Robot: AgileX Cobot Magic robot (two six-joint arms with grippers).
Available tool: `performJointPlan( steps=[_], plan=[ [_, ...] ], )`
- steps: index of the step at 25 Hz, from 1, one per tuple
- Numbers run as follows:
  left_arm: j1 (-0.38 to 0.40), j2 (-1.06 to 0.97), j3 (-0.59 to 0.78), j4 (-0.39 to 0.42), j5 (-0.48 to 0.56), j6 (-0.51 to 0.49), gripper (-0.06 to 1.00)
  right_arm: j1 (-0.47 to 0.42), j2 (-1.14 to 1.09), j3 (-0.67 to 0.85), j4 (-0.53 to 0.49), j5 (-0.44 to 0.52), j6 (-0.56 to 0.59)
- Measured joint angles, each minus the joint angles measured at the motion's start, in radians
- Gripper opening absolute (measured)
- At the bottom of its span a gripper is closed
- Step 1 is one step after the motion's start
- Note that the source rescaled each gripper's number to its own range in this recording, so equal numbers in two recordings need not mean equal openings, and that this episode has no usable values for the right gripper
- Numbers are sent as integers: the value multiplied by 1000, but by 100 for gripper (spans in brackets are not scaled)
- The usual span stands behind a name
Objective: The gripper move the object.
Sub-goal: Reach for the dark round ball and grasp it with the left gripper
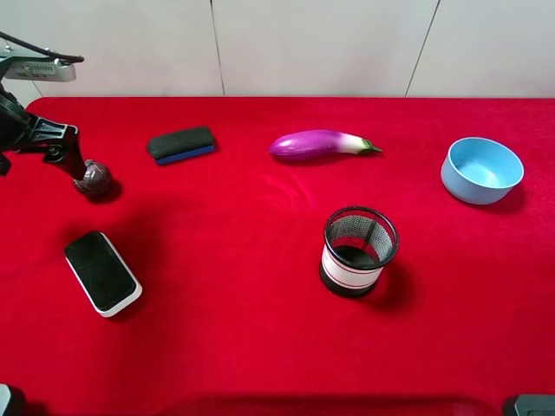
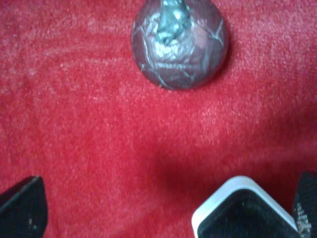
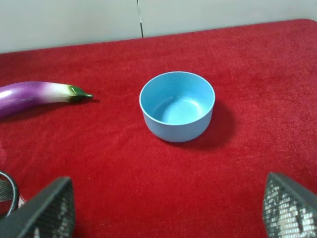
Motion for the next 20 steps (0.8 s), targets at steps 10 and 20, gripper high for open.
performJointPlan(
  steps=[10,20],
  plan=[
    [0,132,-113,0,-15,0,97,0,0,0,0,0,0],
    [0,265,-131,0,-68,0,97,0,0,0,0,0,0]
  ],
)
